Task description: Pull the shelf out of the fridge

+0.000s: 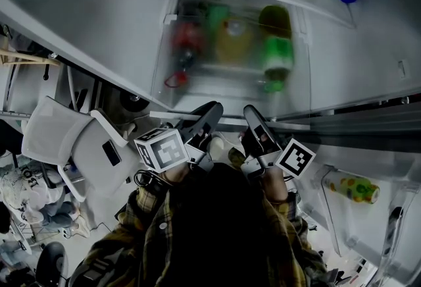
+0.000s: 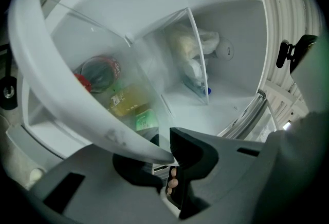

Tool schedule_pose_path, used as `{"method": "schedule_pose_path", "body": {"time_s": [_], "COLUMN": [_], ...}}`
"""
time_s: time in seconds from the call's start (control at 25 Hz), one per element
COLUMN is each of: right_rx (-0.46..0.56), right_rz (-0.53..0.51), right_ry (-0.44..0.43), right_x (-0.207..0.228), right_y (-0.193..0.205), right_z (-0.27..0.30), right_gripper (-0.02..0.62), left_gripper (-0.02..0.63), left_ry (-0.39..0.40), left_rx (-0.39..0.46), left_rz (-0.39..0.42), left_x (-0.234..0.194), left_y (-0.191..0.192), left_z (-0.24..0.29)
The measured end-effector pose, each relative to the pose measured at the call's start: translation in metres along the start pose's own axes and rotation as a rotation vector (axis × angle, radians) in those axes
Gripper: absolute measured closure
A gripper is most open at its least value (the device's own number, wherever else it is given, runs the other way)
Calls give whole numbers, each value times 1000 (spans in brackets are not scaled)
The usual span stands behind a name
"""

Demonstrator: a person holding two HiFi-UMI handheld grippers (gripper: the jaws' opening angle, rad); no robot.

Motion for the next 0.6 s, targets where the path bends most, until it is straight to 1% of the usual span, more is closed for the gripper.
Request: {"method": "schedule_pose_path", "body": {"time_s": [0.6], "right_rx": [0], "right_rz": [-6], "right_ry": [3], "right_x": [-2], "right_y": [2], "right_z": [-2], "right_gripper": [535], "left_gripper": [532], "left_ry": [-10], "left_rx": [2], "left_rz": [9], "left_x": [1], "left_y": [-1], "left_z": [-3]}}
Point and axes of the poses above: the fingertips, and each gripper's own axes: z forward along the fingers, x to its right, y out of its underside, the point moved 1 cm from there along -z, backward along the fingers, and after that the axes turned 4 degrees about z, right-handed, at the moved point
